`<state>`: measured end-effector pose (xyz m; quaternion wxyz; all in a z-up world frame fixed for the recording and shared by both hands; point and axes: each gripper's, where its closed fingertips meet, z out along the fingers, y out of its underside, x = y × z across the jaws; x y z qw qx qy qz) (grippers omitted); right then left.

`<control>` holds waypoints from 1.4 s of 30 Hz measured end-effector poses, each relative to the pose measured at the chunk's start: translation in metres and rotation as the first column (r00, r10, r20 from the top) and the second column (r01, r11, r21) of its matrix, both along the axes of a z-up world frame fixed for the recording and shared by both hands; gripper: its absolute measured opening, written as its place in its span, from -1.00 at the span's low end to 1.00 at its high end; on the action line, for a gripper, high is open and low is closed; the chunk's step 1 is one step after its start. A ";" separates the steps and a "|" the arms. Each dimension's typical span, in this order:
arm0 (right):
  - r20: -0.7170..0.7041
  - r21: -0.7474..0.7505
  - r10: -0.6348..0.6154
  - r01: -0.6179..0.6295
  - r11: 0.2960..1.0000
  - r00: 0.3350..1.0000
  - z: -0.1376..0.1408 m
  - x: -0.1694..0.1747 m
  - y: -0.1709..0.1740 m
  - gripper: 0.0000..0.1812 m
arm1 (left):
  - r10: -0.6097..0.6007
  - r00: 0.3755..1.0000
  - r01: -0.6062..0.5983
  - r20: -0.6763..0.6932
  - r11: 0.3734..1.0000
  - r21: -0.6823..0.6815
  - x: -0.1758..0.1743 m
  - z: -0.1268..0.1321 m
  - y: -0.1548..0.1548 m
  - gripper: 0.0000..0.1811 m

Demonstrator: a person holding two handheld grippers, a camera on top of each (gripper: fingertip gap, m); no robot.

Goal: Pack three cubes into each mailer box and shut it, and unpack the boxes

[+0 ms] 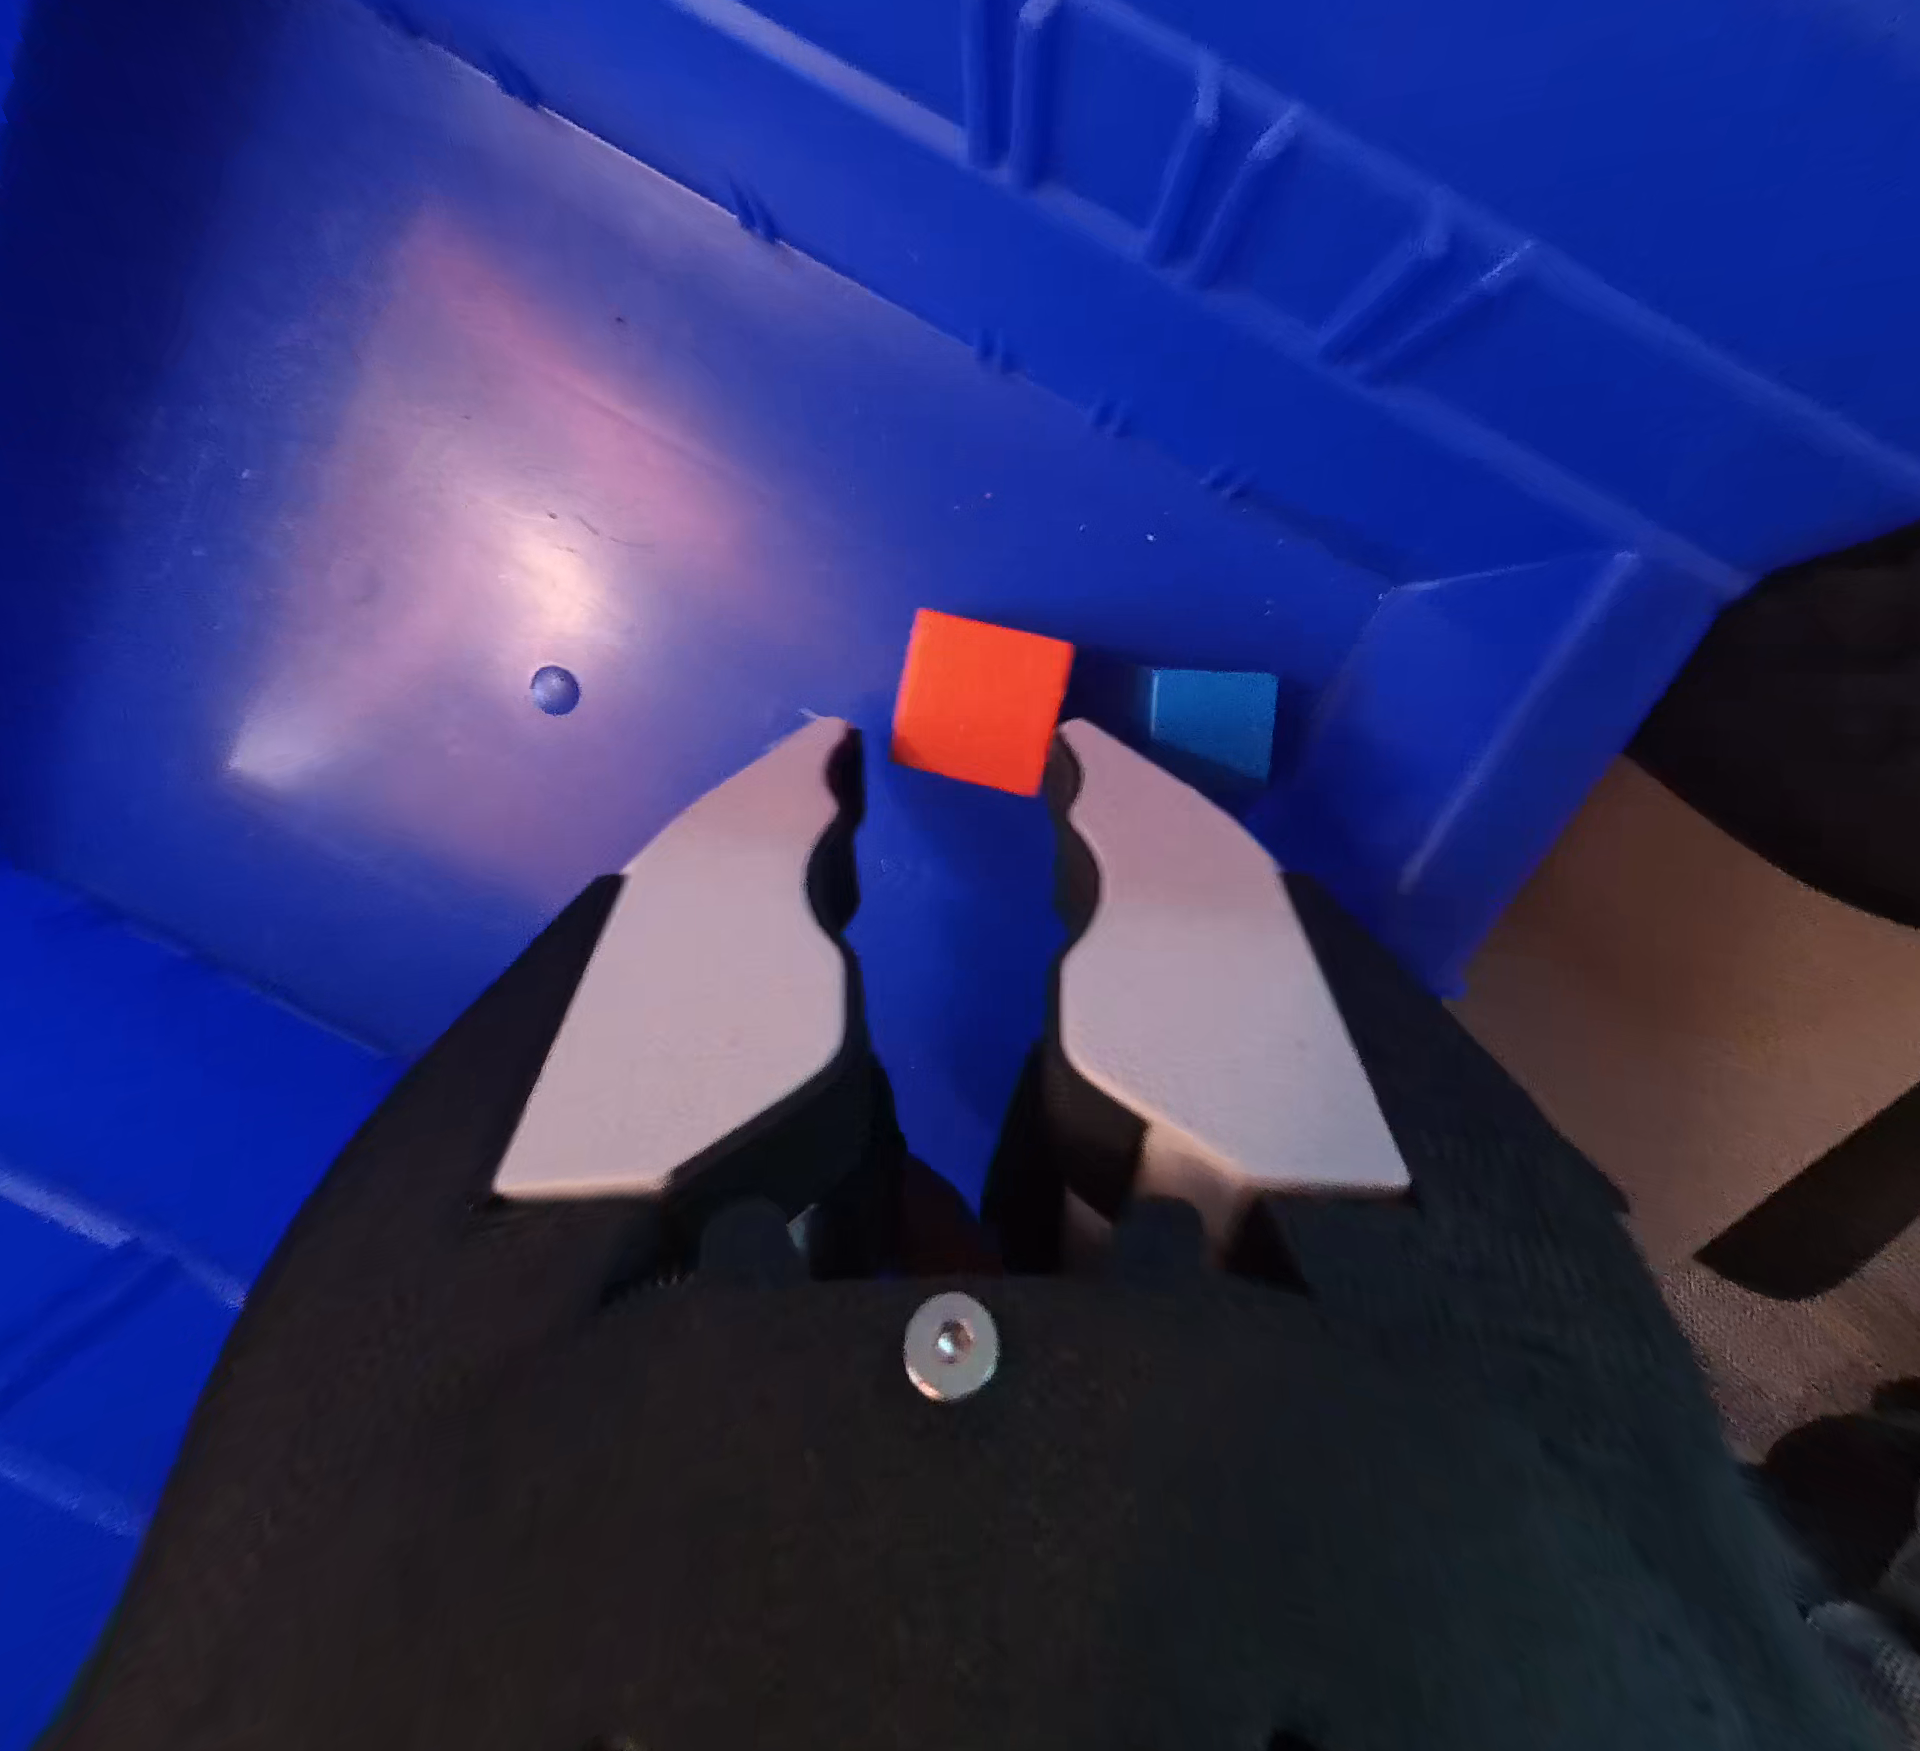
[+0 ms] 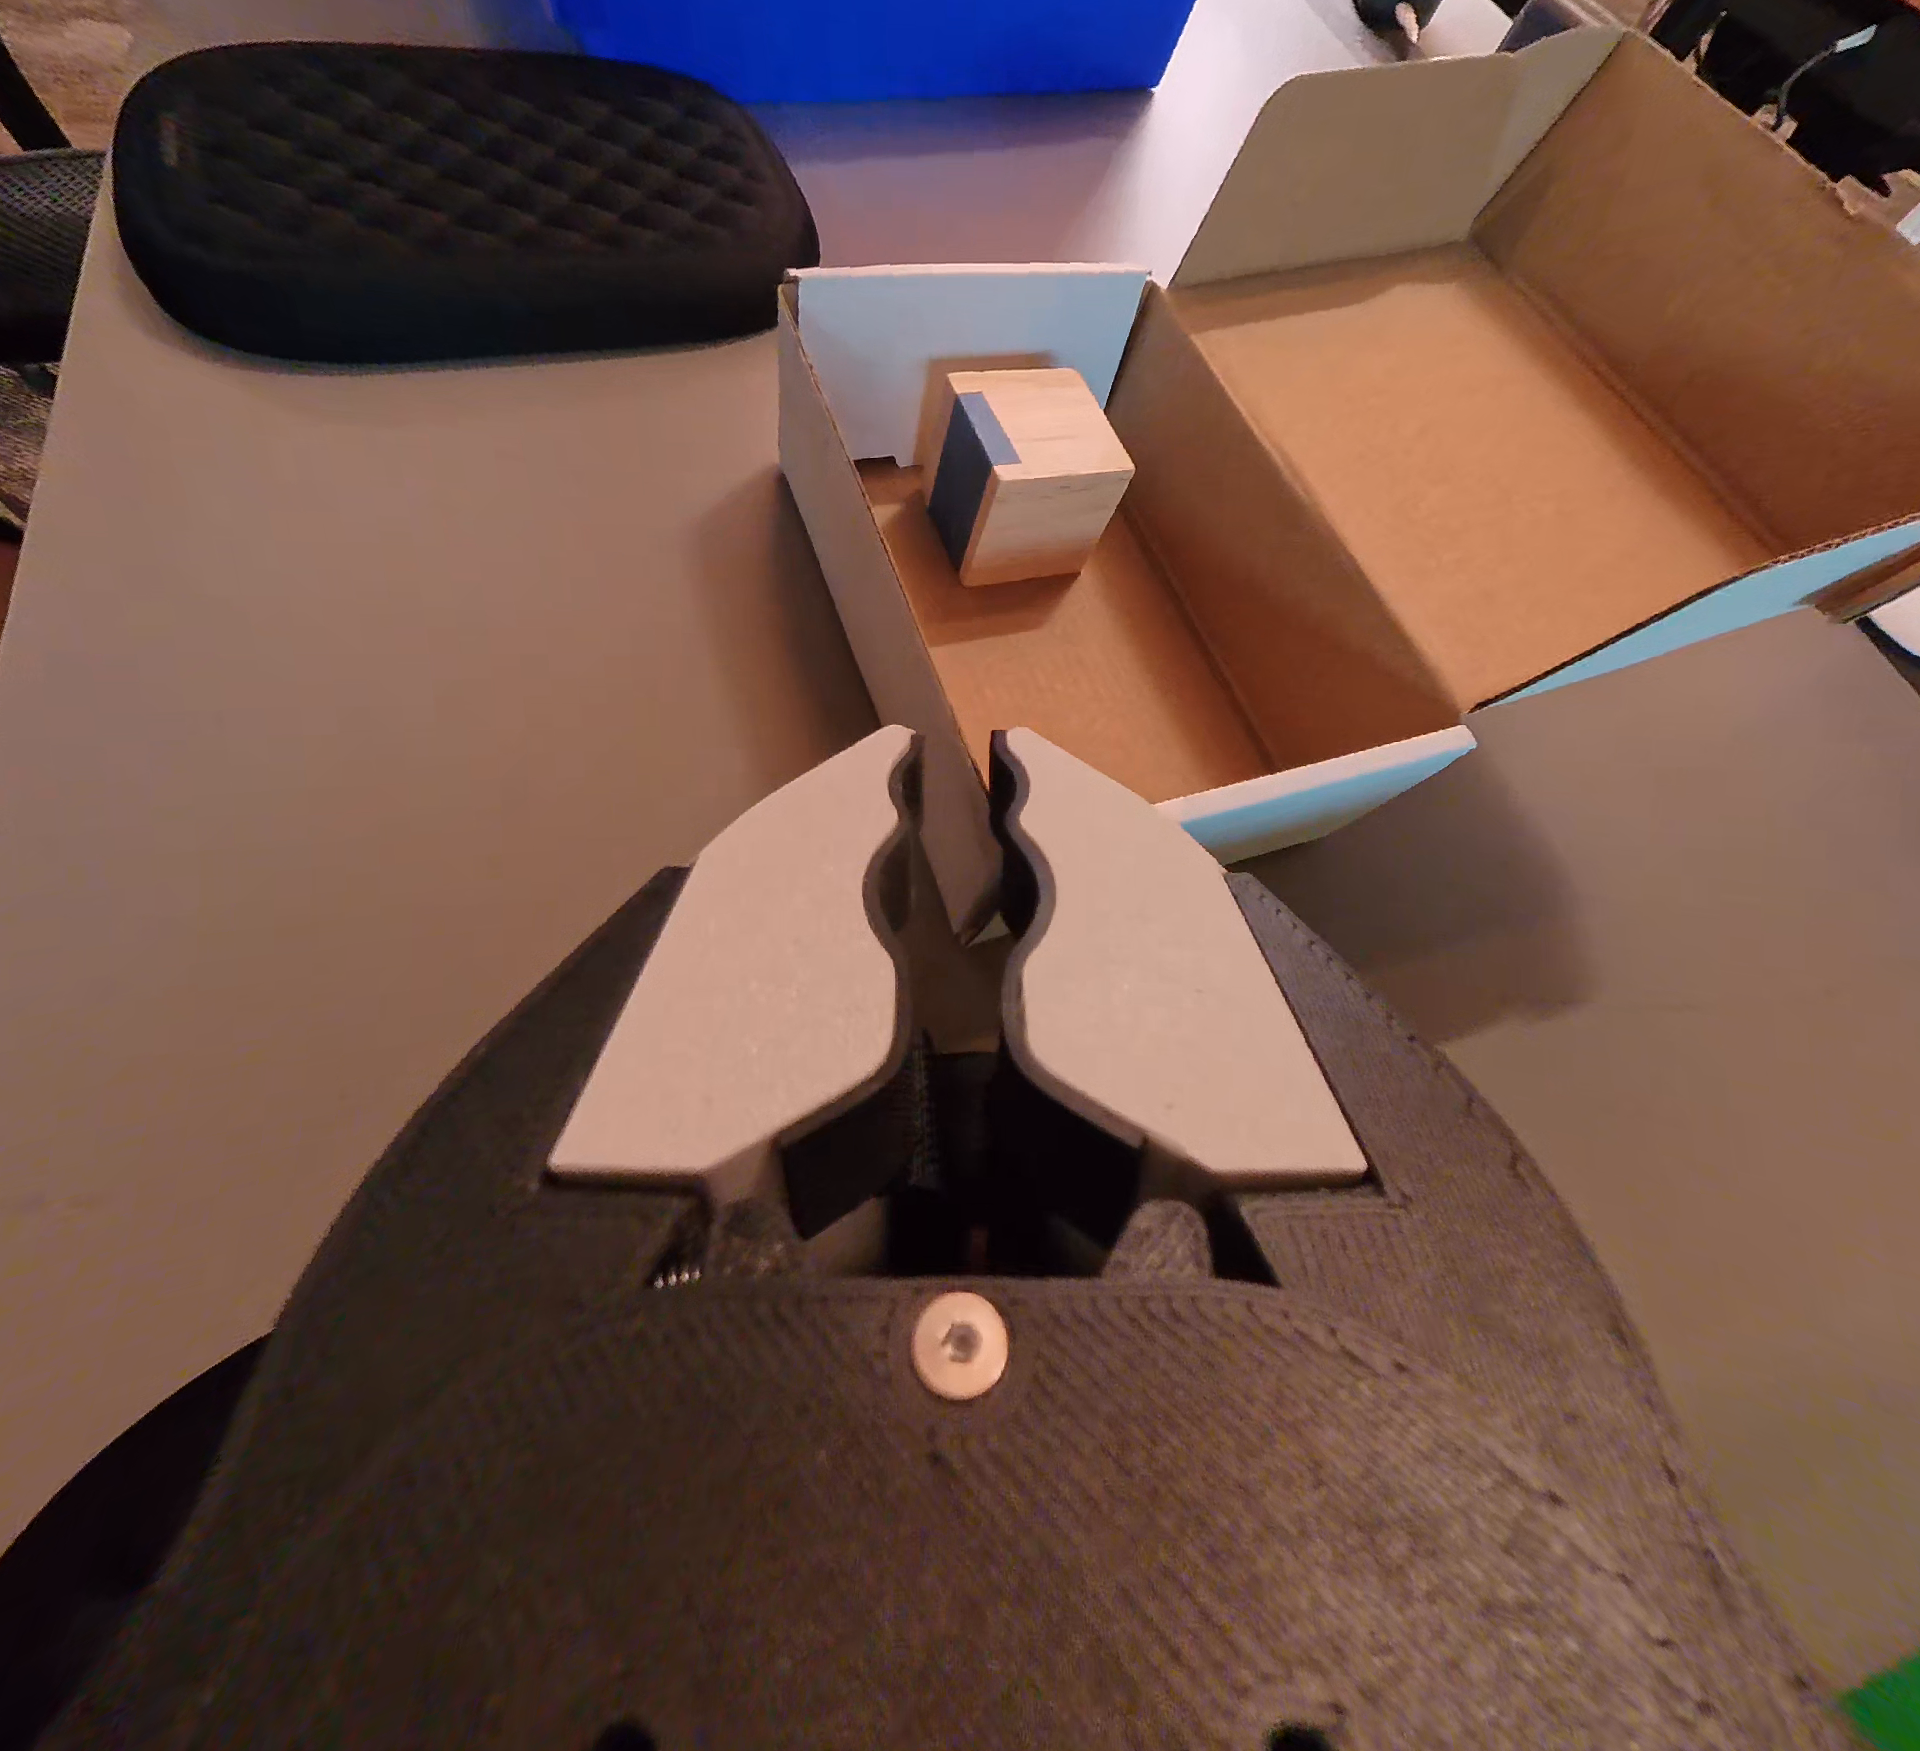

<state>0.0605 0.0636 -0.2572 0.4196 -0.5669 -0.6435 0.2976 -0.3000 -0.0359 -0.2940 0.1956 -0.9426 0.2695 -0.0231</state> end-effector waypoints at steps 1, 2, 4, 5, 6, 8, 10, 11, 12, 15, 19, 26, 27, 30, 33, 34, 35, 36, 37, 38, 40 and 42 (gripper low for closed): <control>-0.001 0.001 0.000 0.000 1.000 1.000 0.000 0.000 0.000 -0.87 | -0.003 1.000 0.003 0.006 1.000 0.004 0.000 -0.001 0.001 -0.68; -0.004 0.001 0.000 0.000 1.000 1.000 0.001 0.000 0.000 -0.87 | 0.000 1.000 0.000 0.022 1.000 0.020 0.000 0.000 0.003 -0.68; -0.009 0.000 -0.002 0.002 1.000 1.000 0.001 0.000 0.000 -0.87 | 0.005 0.998 -0.009 0.059 0.998 0.066 0.003 0.004 0.006 -0.68; -0.010 -0.001 -0.002 0.002 1.000 1.000 0.001 0.000 0.000 -0.87 | 0.003 0.997 -0.011 0.078 0.995 0.101 0.005 0.007 0.008 -0.68; -0.011 -0.002 -0.003 0.003 1.000 1.000 0.001 0.000 0.001 -0.87 | -0.001 0.995 -0.013 0.099 0.990 0.143 0.007 0.012 0.011 -0.69; -0.015 -0.004 -0.004 0.004 1.000 1.000 0.002 0.000 0.001 -0.87 | -0.006 0.989 -0.028 0.146 0.973 0.229 0.013 0.024 0.016 -0.68; -0.024 -0.004 -0.007 0.007 1.000 1.000 0.003 0.000 0.001 -0.87 | 0.002 0.982 -0.067 0.190 0.940 0.334 0.018 0.043 0.022 -0.69; -0.030 -0.004 -0.008 0.008 1.000 1.000 0.004 0.000 0.001 -0.86 | 0.008 0.976 -0.096 0.217 0.912 0.399 0.021 0.056 0.027 -0.69; -0.039 -0.004 -0.010 0.010 1.000 0.999 0.005 0.001 0.002 -0.85 | 0.010 0.967 -0.132 0.255 0.875 0.466 0.025 0.072 0.032 -0.69; -0.077 0.002 -0.018 0.018 1.000 0.997 0.011 0.001 0.003 -0.80 | -0.011 0.915 -0.280 0.404 0.703 0.653 0.043 0.129 0.044 -0.69; -0.187 0.033 -0.036 0.043 0.999 0.982 0.027 0.001 0.008 -0.68 | -0.306 0.766 -0.319 0.566 0.583 0.747 0.124 0.186 0.044 -0.69; -0.435 0.246 0.035 0.082 0.966 0.900 0.065 0.003 0.009 -0.48 | -0.504 0.312 -0.258 0.806 0.771 0.582 0.263 0.185 0.063 -0.69; -0.445 0.272 0.036 0.097 0.957 0.895 0.068 0.004 0.009 -0.45 | -0.491 0.240 -0.237 0.838 0.807 0.541 0.276 0.183 0.065 -0.69; -0.485 0.362 0.071 0.126 0.924 0.872 0.079 0.005 0.005 -0.38 | -0.435 0.093 -0.136 0.896 0.885 0.444 0.310 0.173 0.066 -0.69; -0.532 0.485 0.122 0.184 0.855 0.838 0.096 0.008 -0.001 -0.35 | -0.404 0.094 -0.032 0.910 0.912 0.408 0.330 0.154 0.063 -0.69; -0.543 0.521 0.145 0.196 0.831 0.827 0.101 0.009 -0.005 -0.36 | -0.399 0.097 -0.022 0.912 0.915 0.403 0.332 0.151 0.063 -0.69; -0.544 0.554 0.168 0.202 0.808 0.822 0.105 0.008 -0.009 -0.36 | -0.394 0.084 -0.013 0.915 0.918 0.396 0.333 0.150 0.063 -0.69; -0.540 0.586 0.190 0.205 0.784 0.820 0.108 0.007 -0.013 -0.37 | -0.383 0.059 -0.003 0.922 0.924 0.383 0.333 0.150 0.062 -0.69; -0.531 0.616 0.210 0.204 0.761 0.821 0.110 0.004 -0.017 -0.38 | -0.371 0.034 0.005 0.928 0.928 0.371 0.334 0.150 0.061 -0.69; -0.514 0.645 0.228 0.197 0.738 0.827 0.110 0.001 -0.021 -0.39 | -0.365 0.023 0.011 0.931 0.931 0.365 0.335 0.149 0.060 -0.69; -0.469 0.706 0.262 0.180 0.685 0.844 0.108 -0.008 -0.029 -0.41 | -0.359 0.036 0.030 0.933 0.933 0.358 0.337 0.144 0.059 -0.69; -0.436 0.754 0.285 0.173 0.634 0.854 0.108 -0.015 -0.035 -0.44 | -0.358 0.040 0.047 0.933 0.933 0.356 0.340 0.141 0.058 -0.69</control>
